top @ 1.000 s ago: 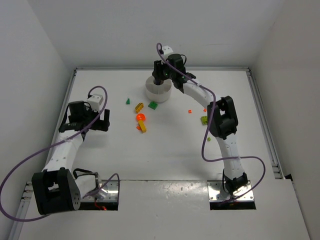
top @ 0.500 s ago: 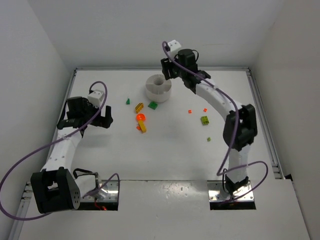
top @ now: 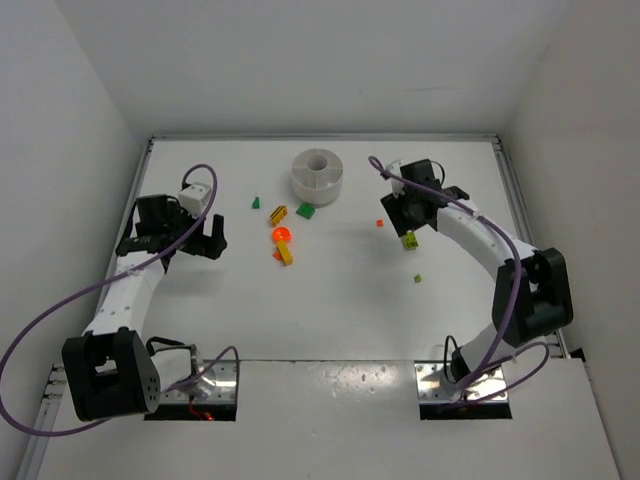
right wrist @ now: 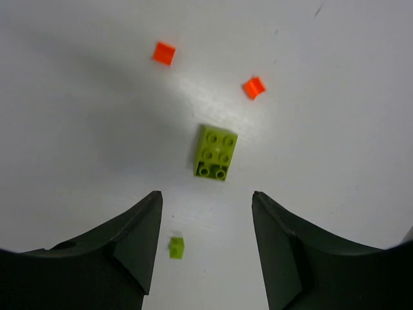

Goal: Sort the legos into containers by color

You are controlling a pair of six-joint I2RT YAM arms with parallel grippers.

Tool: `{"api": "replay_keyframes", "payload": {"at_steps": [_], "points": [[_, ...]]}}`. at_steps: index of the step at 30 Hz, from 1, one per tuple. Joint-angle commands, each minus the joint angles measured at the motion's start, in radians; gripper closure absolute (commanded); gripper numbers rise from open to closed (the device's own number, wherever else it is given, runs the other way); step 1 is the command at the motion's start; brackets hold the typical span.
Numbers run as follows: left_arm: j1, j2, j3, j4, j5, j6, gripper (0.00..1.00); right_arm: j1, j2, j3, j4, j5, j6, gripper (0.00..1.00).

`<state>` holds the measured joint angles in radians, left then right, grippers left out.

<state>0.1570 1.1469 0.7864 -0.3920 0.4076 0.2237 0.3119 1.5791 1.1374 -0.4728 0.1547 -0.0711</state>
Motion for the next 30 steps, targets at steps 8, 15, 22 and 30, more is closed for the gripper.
{"api": "replay_keyframes", "payload": {"at_steps": [8,15,22,30], "points": [[0.009,-0.024,-0.009,0.025,-0.021,-0.006,0.0,-0.065,0.131,0.021,-0.066,-0.026,0.008,0.32],[0.009,-0.024,-0.018,0.025,-0.03,-0.006,0.0,-0.094,0.223,0.056,-0.041,-0.046,0.017,0.32],[0.009,-0.004,-0.018,0.044,-0.03,-0.006,0.0,-0.128,0.286,0.087,-0.041,-0.073,0.017,0.32],[0.009,0.005,-0.018,0.044,-0.03,-0.015,0.0,-0.166,0.351,0.12,-0.052,-0.124,0.017,0.42]]}}
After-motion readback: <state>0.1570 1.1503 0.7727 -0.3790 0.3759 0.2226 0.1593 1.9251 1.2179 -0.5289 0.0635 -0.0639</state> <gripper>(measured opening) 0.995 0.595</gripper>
